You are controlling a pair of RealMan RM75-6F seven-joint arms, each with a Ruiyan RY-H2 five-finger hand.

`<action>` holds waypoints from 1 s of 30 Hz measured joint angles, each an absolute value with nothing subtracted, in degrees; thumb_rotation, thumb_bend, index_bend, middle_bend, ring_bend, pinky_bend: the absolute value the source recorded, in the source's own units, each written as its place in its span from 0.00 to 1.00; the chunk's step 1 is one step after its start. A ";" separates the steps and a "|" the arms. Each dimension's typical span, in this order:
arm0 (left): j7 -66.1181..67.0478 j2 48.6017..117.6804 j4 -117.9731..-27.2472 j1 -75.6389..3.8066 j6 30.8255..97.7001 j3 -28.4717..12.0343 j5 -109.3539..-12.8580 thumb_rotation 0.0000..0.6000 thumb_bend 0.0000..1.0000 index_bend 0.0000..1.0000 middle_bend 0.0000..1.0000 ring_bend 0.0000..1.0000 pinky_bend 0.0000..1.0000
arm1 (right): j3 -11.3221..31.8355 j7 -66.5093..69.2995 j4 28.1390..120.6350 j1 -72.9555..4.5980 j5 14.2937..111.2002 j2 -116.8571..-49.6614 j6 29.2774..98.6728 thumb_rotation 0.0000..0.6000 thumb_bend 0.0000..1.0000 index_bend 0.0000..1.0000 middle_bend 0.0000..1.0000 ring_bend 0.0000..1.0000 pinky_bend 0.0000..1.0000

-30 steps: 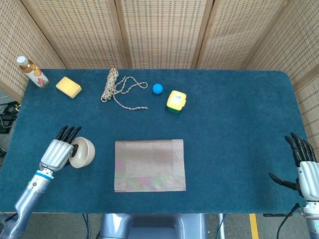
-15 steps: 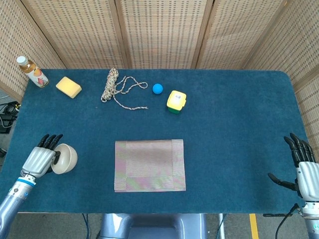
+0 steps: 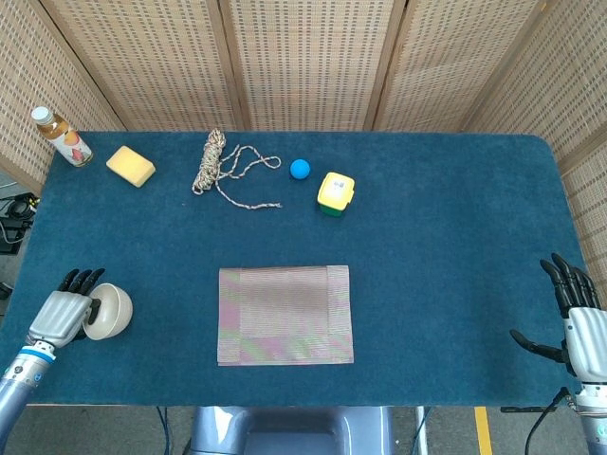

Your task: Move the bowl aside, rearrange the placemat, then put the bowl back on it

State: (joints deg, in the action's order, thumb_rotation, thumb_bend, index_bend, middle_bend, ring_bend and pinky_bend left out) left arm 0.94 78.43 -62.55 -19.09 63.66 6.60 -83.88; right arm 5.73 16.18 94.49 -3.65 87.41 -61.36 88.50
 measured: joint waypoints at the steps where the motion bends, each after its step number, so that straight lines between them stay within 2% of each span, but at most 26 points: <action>1: 1.13 78.29 -62.55 -19.04 63.29 6.62 -83.74 1.00 0.39 0.51 0.00 0.00 0.00 | 5.74 16.19 94.52 -3.65 87.42 -61.36 88.53 1.00 0.13 0.00 0.00 0.00 0.00; 5: 2.16 77.31 -62.97 -18.79 62.13 6.42 -82.98 1.00 0.35 0.37 0.00 0.00 0.00 | 5.75 16.08 94.59 -3.60 87.56 -61.38 88.75 1.00 0.13 0.00 0.00 0.00 0.00; 12: 2.76 76.62 -63.77 -18.44 61.73 5.99 -82.72 1.00 0.28 0.21 0.00 0.00 0.00 | 5.70 16.14 94.65 -3.56 87.78 -61.36 88.88 1.00 0.13 0.00 0.00 0.00 0.00; 23: 1.02 73.12 -68.18 -17.95 64.45 4.38 -82.98 1.00 0.27 0.13 0.00 0.00 0.00 | 5.67 16.54 94.68 -3.45 87.93 -61.19 89.10 1.00 0.13 0.00 0.00 0.00 0.00; 30: -2.15 68.75 -73.60 -18.16 68.37 2.30 -84.11 1.00 0.27 0.12 0.00 0.00 0.00 | 5.63 16.48 94.80 -3.37 88.01 -61.13 89.27 1.00 0.13 0.00 0.00 0.00 0.00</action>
